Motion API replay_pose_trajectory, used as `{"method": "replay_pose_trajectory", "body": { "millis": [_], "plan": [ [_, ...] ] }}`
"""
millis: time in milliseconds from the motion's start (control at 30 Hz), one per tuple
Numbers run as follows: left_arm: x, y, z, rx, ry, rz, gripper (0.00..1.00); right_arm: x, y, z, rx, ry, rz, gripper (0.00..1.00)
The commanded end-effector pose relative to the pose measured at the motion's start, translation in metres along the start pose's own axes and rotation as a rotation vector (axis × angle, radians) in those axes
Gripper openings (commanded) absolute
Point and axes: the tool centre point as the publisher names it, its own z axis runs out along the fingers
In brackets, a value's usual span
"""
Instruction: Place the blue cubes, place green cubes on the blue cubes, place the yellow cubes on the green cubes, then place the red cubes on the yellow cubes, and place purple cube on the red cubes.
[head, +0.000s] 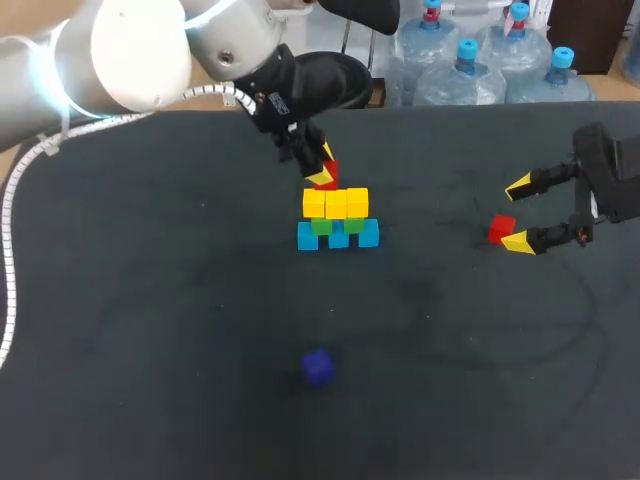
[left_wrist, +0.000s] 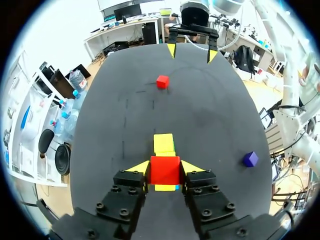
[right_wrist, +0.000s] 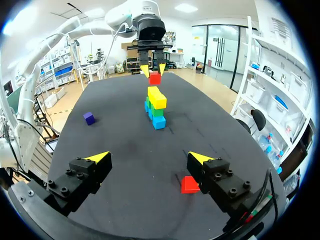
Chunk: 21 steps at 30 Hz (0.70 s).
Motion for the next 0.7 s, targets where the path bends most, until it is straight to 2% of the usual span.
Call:
{"method": "replay_pose_trajectory", "body": {
  "millis": [33,700],
  "plan": [
    [0.0034,-0.0044,0.0023,-0.007,-0.004,-0.002,0.0,0.0003,-0.0001,0.0004,0.0,-0.002,-0.001,1.0],
    [0.0078,-0.0056,0.0101,0.009,-0.012,-0.011,0.0,0.0003,-0.0001,0.0004,0.0,-0.002,-0.001,1.0]
  ]
}}
